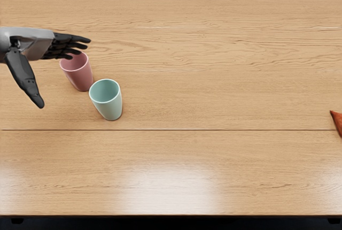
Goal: Pick up cup and place in cup with left hand
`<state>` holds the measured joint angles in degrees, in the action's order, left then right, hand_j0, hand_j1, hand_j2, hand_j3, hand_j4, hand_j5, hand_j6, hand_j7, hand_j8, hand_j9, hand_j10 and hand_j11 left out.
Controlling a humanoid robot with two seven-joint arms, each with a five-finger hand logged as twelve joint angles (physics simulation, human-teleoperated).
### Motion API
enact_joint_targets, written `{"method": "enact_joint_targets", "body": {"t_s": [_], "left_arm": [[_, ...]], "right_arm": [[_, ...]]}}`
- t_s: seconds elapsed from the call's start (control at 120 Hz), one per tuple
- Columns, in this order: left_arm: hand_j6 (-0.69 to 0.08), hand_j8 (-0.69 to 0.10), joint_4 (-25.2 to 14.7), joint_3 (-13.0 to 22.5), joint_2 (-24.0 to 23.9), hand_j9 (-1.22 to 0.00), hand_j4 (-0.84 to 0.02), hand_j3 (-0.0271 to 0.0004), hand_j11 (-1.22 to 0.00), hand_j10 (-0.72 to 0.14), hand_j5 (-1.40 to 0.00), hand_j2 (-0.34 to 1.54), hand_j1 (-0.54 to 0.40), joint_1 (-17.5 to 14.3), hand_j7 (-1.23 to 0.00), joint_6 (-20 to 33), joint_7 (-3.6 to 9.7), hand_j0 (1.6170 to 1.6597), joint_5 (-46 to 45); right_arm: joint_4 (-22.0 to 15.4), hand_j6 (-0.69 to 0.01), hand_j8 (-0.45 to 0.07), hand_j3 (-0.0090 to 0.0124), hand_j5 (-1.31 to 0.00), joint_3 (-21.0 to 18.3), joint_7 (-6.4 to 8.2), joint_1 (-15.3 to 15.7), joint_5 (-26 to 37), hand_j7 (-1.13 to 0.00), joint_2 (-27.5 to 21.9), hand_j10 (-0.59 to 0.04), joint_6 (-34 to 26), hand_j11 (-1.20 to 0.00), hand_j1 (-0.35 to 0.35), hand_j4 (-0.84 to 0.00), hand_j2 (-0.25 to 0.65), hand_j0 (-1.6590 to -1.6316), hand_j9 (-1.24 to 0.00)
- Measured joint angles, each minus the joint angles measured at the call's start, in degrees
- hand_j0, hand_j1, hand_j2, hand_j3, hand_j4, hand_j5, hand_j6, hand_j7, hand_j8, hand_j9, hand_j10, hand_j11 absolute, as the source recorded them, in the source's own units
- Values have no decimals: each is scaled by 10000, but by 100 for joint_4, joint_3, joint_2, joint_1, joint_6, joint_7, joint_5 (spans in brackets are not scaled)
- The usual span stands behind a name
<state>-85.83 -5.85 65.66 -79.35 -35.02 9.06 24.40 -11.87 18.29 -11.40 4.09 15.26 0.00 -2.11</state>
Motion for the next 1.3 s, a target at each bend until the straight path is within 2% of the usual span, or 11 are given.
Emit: {"method": "enact_joint_targets", "body": {"t_s": [0.092,0.15,0.183,0.25,0.3,0.442,0.525,0.65,0.867,1.042,1.3], "left_arm": [[-72,-69,-6,-17,-88,-2,-59,0,1,-54,-8,5,3492,-22,-5,0,16,16576,13],[-74,-71,33,-11,-403,-2,-60,0,1,-56,-9,8,3490,-487,-5,-1,132,16577,282],[-67,-65,45,-8,-746,-2,-55,0,0,-51,-8,11,3493,-716,-5,0,354,16578,453],[-60,-58,67,-6,-1355,-2,-49,0,1,-45,-7,4,3489,-931,-4,1,1061,16579,680],[-55,-52,74,-5,-1542,-1,-45,0,1,-40,-6,0,3489,-976,-3,1,1432,16579,955],[-50,-46,50,-11,-2013,-1,-40,0,0,-34,-5,0,3489,-960,-3,1,2142,16580,1634],[-48,-44,-134,-8,-2222,-1,-38,0,0,-32,-5,1,3491,-861,-3,53,2391,16580,2254],[-43,-40,-486,7,-2320,-1,-33,0,0,-28,-5,2,3491,-605,-3,390,2533,16580,2910],[-41,-38,-953,-15,-2318,-1,-31,0,0,-26,-5,6,3491,-81,-3,1364,2586,16580,3452],[-49,-45,-1051,-12,-2444,-2,-37,0,-1,-31,-6,13,3491,218,-4,2058,2593,16580,3981],[-956,-952,-1042,26,-2575,-1178,-943,0,-1177,-937,-1182,198,2415,631,-1180,2248,2594,16580,4376]], "right_arm": [[-3,-325,-324,0,-421,0,3,6,-2,-421,0,-324,0,-421,-3101,-324,-65,-16577,-421],[-2,-323,-323,0,-419,0,4,11,0,-419,0,-322,0,-419,-3103,-323,-65,-16578,-419],[-1,-321,-321,0,-418,0,5,14,2,-418,0,-320,0,-418,-3104,-321,-65,-16578,-418],[3,-323,-323,0,-419,-2,6,23,2,-419,0,-323,0,-419,-3104,-323,-65,-16579,-419],[5,-324,-324,0,-419,-2,6,46,3,-419,0,-323,0,-419,-3104,-323,-65,-16579,-419],[8,-323,-323,0,-418,-5,1,85,3,-418,0,-323,0,-418,-3104,-323,-65,-16580,-418],[10,-324,-324,0,-419,-7,-1,93,4,-419,0,-323,-1,-419,-3104,-323,-65,-16580,-419],[14,-323,-323,0,-418,-9,-1,98,4,-418,0,-322,-3,-418,-3105,-323,-65,-16580,-418],[10,-323,-323,0,-419,-7,-13,94,4,-418,0,-323,-1,-419,-3104,-323,-65,-16581,-419],[9,-323,-322,0,-419,-2,-23,97,4,-418,0,-322,-1,-419,-3104,-323,-65,-16581,-419],[9,-324,-323,0,-420,-1,-21,93,4,-420,0,-323,0,-420,-3103,-324,-65,-16581,-420]]}}
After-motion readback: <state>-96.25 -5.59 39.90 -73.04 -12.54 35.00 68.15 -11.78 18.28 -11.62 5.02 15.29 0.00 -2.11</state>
